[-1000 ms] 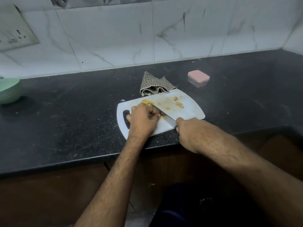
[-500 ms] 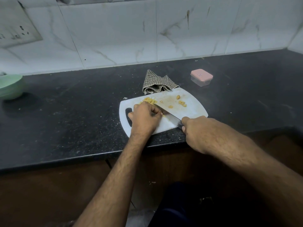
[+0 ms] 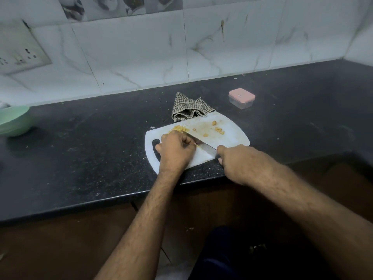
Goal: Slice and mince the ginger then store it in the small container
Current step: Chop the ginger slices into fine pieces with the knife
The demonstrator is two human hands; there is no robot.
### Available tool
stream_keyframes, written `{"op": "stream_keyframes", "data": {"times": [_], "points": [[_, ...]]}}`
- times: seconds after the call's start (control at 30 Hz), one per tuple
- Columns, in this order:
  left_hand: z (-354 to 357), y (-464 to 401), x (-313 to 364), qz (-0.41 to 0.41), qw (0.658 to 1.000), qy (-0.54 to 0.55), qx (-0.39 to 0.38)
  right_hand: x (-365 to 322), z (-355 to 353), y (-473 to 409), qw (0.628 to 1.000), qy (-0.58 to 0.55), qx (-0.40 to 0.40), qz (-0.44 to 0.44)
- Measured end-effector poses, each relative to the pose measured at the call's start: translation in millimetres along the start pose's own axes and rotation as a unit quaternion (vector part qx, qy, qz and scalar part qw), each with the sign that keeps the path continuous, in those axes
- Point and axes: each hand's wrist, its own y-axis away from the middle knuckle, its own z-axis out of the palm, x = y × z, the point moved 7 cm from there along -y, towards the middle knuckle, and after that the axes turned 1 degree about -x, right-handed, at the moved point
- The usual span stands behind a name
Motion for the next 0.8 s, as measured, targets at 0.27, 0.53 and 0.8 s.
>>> {"op": "stream_keyframes", "data": {"times": [0.27,0.53,0.8], "points": [[-10,4,4,-0.009,0.999,-0.035,0.033,18,-4,7,0.996,-0.056,0.072,0.012],[-9,6,7,0.023,0.998,0.014,0.054,32,-17,-5,0.986,0.027,0.166,-0.014],[-11,10,17,0.064,0.996,-0.024,0.054,57,-8,-21,0.963,0.073,0.243,-0.090]]}}
